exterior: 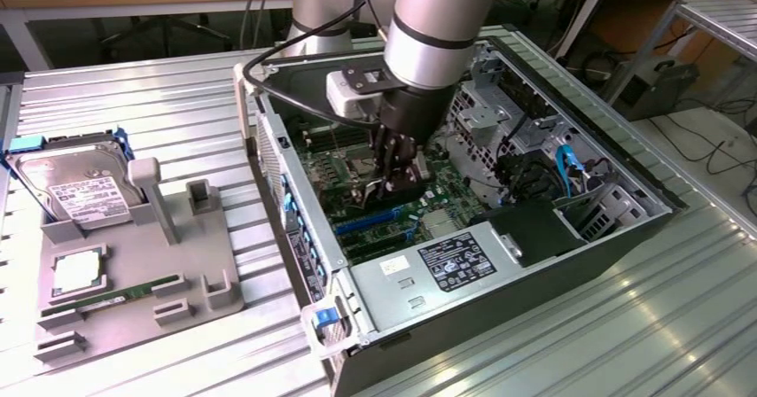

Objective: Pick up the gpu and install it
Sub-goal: 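Insert the gpu into the slot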

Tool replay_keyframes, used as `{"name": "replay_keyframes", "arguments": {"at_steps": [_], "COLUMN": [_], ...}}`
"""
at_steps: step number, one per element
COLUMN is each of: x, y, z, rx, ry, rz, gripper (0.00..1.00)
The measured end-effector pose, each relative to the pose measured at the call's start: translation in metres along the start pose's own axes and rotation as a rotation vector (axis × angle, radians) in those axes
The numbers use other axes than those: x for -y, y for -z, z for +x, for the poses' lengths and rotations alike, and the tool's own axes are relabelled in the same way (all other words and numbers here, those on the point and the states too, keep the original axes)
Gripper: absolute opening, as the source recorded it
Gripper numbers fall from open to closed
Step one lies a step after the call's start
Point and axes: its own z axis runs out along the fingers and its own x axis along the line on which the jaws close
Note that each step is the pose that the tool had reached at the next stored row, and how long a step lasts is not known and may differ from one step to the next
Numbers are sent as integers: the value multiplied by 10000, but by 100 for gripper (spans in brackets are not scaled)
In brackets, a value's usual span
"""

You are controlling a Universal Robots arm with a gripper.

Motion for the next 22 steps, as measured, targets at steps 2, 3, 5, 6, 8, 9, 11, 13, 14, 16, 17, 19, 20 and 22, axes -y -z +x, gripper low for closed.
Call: {"name": "replay_keyframes", "arguments": {"at_steps": [2,3,5,6,8,9,11,13,14,16,17,19,20,22], "x": [-5,-5,-8,-11,-16,-20,-22,-22,-23,-24,-24,-24,-24,-24], "y": [-43,-60,-105,-123,-144,-149,-154,-160,-162,-175,-179,-193,-197,-203], "z": [0,0,0,0,-1,-3,-13,-28,-28,-29,-29,-29,-28,-28], "rx": [0,1,1,1,0,-1,-2,-2,-2,-2,-3,-3,-5,-5], "ry": [2,2,1,0,2,3,24,68,78,82,83,84,87,89], "rz": [6,8,11,12,12,11,11,11,11,11,11,11,10,11], "gripper": [26,26,26,26,26,26,26,26,26,26,26,26,26,26]}}
